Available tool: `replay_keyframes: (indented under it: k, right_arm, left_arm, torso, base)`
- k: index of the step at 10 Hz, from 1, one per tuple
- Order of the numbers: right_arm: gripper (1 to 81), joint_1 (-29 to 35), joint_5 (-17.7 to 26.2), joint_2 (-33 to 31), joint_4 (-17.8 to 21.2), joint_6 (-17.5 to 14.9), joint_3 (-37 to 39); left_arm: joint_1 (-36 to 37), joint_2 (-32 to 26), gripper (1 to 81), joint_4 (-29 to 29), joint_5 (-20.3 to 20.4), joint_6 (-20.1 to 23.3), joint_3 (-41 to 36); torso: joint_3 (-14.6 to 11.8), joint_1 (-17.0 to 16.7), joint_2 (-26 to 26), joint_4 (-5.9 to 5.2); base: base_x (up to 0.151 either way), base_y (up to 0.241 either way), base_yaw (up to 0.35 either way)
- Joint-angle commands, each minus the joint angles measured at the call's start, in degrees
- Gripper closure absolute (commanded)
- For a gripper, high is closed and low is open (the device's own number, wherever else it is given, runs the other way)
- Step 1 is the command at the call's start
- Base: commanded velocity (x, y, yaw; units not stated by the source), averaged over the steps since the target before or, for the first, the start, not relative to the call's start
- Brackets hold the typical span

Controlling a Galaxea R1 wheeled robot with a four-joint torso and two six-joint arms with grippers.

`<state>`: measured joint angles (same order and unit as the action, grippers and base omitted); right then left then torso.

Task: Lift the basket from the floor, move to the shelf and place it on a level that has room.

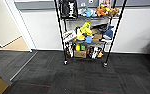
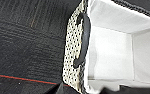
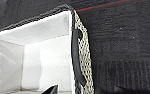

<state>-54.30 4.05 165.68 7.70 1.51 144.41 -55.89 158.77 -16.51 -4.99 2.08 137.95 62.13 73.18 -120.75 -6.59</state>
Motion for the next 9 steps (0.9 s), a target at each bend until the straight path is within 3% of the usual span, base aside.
replay_keyframes:
  k: [1, 3, 5, 7, 8, 9]
  right_arm:
    - [1.0, 7.22, 3.77, 0.29, 0.82, 0.07, -0.28]
    - [1.0, 7.84, 3.86, 0.9, 0.82, 0.33, -0.19]
    - [1.0, 8.36, 3.77, 1.17, 0.91, 0.42, -0.1]
    - [1.0, 8.72, 3.77, 1.08, 1.08, 0.95, -0.1]
    - [1.0, 9.06, 3.77, 1.08, 1.43, 1.38, -0.1]
    - [1.0, 9.77, 3.77, 1.16, 1.96, 2.09, -0.19]
  left_arm:
    - [6.89, -0.91, 1.0, -0.02, -5.21, -0.06, 0.22]
    - [7.94, -0.91, 1.0, 0.16, -5.21, -0.06, 0.31]
    - [8.56, -0.82, 1.0, -0.02, -5.3, -0.06, 0.22]
    - [8.74, -0.73, 1.0, -0.28, -6.44, -0.06, 0.22]
    - [9.6, -0.64, 1.0, -0.37, -6.52, -0.06, 0.22]
    - [10.75, -0.64, 1.0, -0.46, -6.53, -0.06, 0.22]
  torso:
    - [0.0, 3.67, -5.68, 0.0]
    - [0.02, 6.01, -9.43, 0.0]
    - [5.38, 8.41, -13.25, 0.0]
    - [6.57, 10.18, -16.13, 0.0]
    - [2.77, 11.21, -17.75, 0.0]
    - [4.22, 12.09, -19.33, 0.0]
  base:
    - [0.0, 0.0, 0.0]
    - [0.0, 0.0, 0.0]
    - [0.0, 0.0, 0.0]
    - [0.0, 0.0, 0.0]
    - [0.0, 0.0, 0.0]
    - [0.0, 0.0, 0.0]
